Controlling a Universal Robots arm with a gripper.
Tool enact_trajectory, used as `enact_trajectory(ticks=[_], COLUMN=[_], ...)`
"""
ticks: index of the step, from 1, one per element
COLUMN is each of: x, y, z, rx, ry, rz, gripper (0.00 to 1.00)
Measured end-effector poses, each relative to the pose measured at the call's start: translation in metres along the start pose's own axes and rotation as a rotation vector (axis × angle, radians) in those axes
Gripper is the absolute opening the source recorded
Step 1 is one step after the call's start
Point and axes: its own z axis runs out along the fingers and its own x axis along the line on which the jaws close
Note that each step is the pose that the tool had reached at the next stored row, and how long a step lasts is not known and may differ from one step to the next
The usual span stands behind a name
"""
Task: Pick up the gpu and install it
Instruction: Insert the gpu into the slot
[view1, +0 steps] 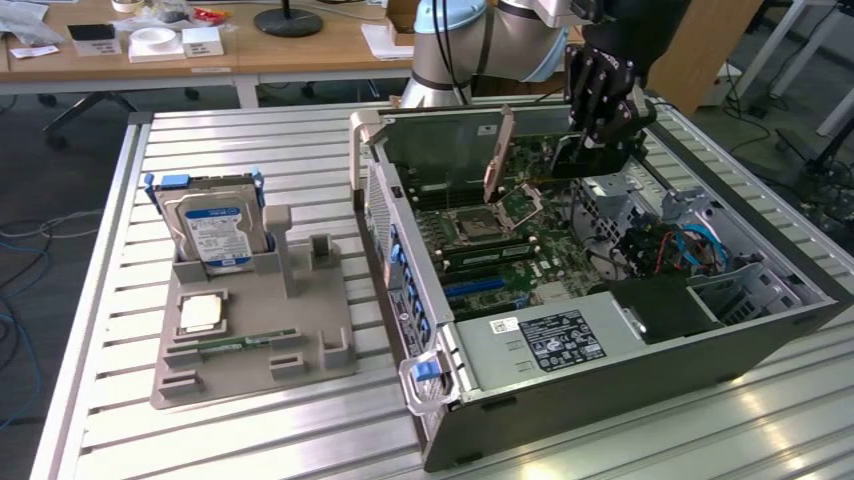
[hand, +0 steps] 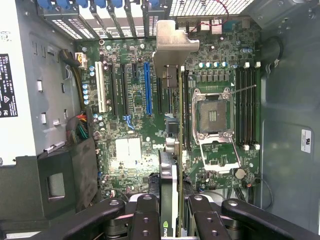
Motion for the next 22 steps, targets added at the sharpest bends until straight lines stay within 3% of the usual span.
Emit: enact_trajectory(ticks=[12, 22], x=[0.0, 0.0], y=[0.0006, 0.0007], z=[0.0115, 0.0127], rx=[0.0, 0.0], ry=[0.0001, -0.0002], rz=[0.0, 0.0], gripper=[0.27, 0.27])
